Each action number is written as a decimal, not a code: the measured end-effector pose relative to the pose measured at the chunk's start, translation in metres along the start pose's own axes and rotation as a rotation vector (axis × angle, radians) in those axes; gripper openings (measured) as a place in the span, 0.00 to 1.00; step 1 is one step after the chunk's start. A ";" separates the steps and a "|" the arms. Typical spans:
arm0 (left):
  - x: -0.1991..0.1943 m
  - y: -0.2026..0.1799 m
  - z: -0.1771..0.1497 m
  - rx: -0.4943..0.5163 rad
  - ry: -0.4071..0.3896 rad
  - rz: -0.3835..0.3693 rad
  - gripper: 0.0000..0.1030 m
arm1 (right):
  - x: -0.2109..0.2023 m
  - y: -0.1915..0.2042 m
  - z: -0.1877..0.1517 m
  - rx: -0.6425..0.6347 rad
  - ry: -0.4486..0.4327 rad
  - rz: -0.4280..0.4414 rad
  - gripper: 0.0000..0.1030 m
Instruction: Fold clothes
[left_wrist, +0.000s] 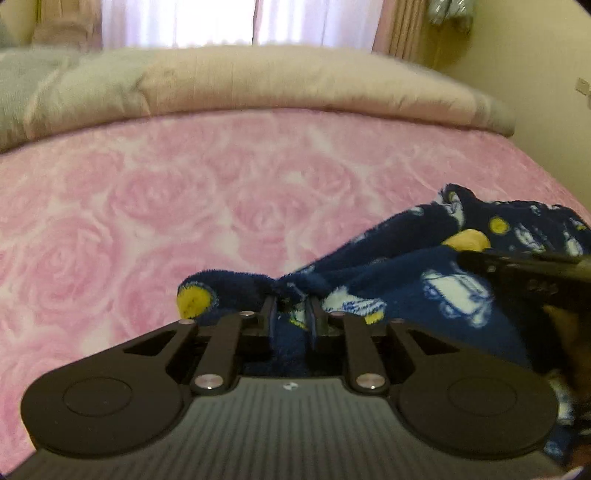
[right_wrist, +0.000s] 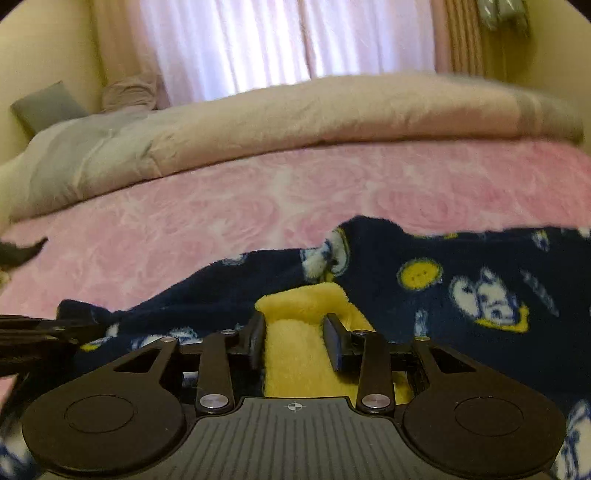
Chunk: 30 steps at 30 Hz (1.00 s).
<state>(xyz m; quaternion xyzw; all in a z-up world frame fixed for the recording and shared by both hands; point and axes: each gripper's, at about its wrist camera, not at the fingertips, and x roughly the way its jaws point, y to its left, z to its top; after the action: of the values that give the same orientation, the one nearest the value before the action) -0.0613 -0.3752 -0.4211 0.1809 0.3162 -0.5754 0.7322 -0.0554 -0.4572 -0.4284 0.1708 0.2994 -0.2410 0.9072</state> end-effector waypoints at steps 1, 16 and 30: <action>-0.001 0.000 -0.001 -0.001 -0.007 0.000 0.16 | -0.001 0.000 -0.001 -0.009 -0.003 0.001 0.33; -0.123 -0.007 -0.045 -0.113 0.064 0.019 0.14 | -0.121 -0.011 -0.038 0.045 0.015 -0.007 0.34; -0.132 -0.041 -0.075 -0.054 0.128 0.137 0.21 | -0.138 -0.002 -0.055 0.067 0.070 -0.025 0.34</action>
<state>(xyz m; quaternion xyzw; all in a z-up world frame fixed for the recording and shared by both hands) -0.1377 -0.2430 -0.3830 0.2187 0.3645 -0.5026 0.7528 -0.1789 -0.3877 -0.3845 0.2056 0.3249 -0.2560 0.8869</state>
